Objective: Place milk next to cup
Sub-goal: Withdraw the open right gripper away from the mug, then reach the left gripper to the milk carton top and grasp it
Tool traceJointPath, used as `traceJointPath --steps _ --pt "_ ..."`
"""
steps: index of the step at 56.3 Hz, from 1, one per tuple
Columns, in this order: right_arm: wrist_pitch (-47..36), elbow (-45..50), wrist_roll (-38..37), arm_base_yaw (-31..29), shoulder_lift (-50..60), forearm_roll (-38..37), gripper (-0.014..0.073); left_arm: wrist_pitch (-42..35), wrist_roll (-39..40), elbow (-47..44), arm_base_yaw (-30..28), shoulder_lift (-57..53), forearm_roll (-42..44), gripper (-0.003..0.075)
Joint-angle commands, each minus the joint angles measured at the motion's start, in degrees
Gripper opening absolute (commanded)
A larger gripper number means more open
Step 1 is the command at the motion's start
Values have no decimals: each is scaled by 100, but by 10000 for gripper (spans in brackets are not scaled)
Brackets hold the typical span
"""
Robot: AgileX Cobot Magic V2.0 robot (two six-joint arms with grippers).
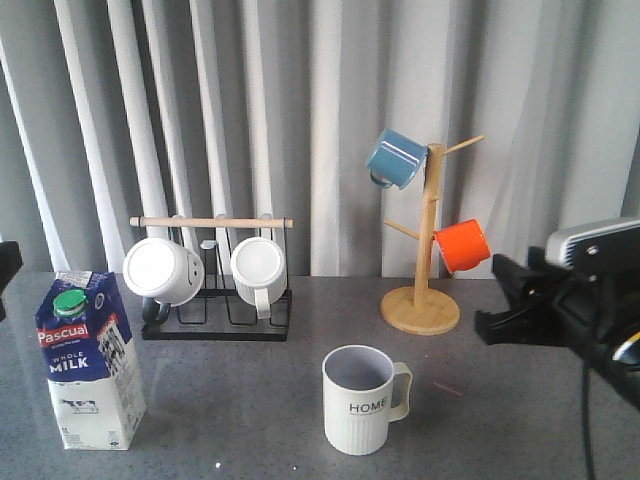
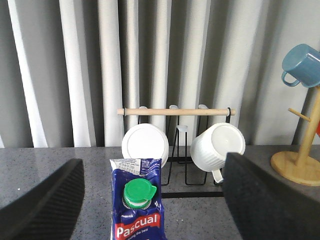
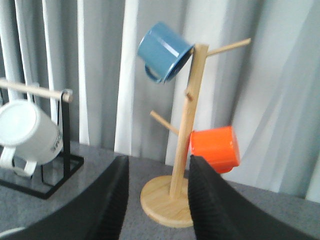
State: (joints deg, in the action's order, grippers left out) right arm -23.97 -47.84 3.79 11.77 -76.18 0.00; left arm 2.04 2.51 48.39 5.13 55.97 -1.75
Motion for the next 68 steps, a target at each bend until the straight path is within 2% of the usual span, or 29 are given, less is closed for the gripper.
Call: traceJointPath --steps 1,8,13,68 --pt "80 -197 -494 -233 687 -430 258 -406 4 185 14 -22 -22 556" --pt "486 -197 -469 -346 1194 -520 135 -406 4 185 14 -22 -22 556" --pt "693 -197 -454 -346 1421 -508 -18 -406 4 185 14 -22 -22 556" --pt "884 -197 -436 -346 1518 -509 -8 -466 3 185 14 -22 -22 556"
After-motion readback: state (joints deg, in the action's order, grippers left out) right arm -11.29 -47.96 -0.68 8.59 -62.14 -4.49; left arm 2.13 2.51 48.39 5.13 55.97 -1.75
